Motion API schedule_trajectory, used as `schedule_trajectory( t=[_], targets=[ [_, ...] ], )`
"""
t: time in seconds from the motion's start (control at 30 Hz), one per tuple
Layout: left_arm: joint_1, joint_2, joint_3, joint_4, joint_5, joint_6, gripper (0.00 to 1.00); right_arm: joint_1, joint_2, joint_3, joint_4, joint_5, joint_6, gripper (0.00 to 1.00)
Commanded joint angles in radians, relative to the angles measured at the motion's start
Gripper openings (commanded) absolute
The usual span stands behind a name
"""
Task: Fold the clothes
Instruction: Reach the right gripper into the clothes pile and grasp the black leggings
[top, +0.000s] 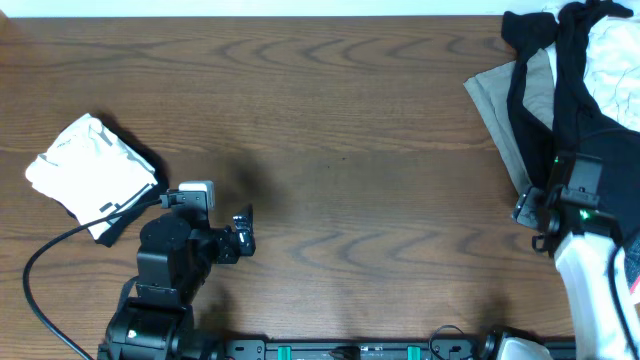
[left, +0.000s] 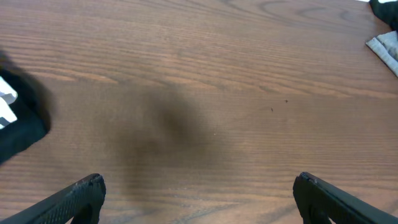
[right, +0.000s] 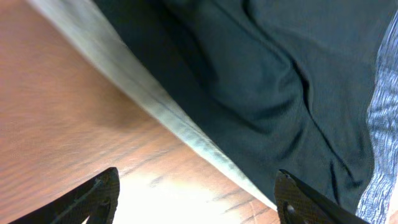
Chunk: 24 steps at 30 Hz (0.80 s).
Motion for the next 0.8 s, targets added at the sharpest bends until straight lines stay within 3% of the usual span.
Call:
schedule_trajectory(
  t=[0.0, 0.4, 0.77],
  targets=[
    [0.0, -0.002, 0.022, -0.001, 0.006, -0.017, 0.98, -0.032, 0.054, 0.016, 0.017, 0.062, 0.009, 0.75],
    [0.0, 0.0, 0.022, -0.023, 0.005, -0.016, 0.98, -0.131, 0.109, 0.016, 0.058, 0.124, 0.012, 0.64],
    [0.0, 0.0, 0.022, -0.042, 0.005, -0.016, 0.98, -0.144, 0.125, 0.012, 0.056, 0.053, 0.019, 0.67]
  ],
)
